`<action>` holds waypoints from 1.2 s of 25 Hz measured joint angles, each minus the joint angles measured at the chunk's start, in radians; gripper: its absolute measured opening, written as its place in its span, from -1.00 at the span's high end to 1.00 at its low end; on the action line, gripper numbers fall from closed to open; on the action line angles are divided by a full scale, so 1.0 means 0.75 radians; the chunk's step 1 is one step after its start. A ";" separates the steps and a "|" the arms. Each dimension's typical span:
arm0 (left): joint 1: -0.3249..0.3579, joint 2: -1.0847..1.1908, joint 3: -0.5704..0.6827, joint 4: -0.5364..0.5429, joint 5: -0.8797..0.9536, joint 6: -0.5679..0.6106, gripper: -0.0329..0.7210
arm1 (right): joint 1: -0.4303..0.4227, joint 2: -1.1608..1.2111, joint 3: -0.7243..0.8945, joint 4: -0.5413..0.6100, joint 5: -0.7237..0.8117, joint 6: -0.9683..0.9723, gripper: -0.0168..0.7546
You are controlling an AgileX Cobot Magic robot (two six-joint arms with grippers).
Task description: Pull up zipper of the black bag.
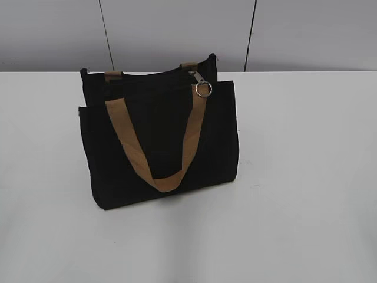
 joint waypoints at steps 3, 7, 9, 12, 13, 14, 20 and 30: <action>0.000 0.000 0.000 0.000 0.000 0.000 -0.08 | 0.000 0.000 0.000 0.000 -0.007 0.000 0.08; 0.000 0.000 0.000 0.000 0.000 0.000 -0.08 | 0.000 0.000 0.001 0.000 -0.008 0.000 0.08; 0.000 0.000 0.000 0.000 0.000 0.000 -0.08 | 0.000 0.000 0.001 0.000 -0.008 0.000 0.08; 0.022 0.000 0.000 -0.001 0.000 0.000 -0.04 | -0.002 0.000 0.001 -0.006 -0.009 0.000 0.08; 0.041 0.000 0.000 -0.001 0.000 0.000 -0.02 | -0.010 0.000 0.001 -0.006 -0.009 0.000 0.08; 0.063 0.000 0.000 -0.001 0.000 0.000 0.00 | -0.022 0.000 0.001 -0.005 -0.010 0.000 0.08; 0.163 -0.021 0.000 -0.001 -0.001 0.000 0.13 | -0.175 0.000 0.003 -0.001 -0.010 0.000 0.08; 0.278 -0.106 0.000 -0.001 -0.001 0.001 0.27 | -0.403 0.000 0.003 0.002 -0.010 0.000 0.08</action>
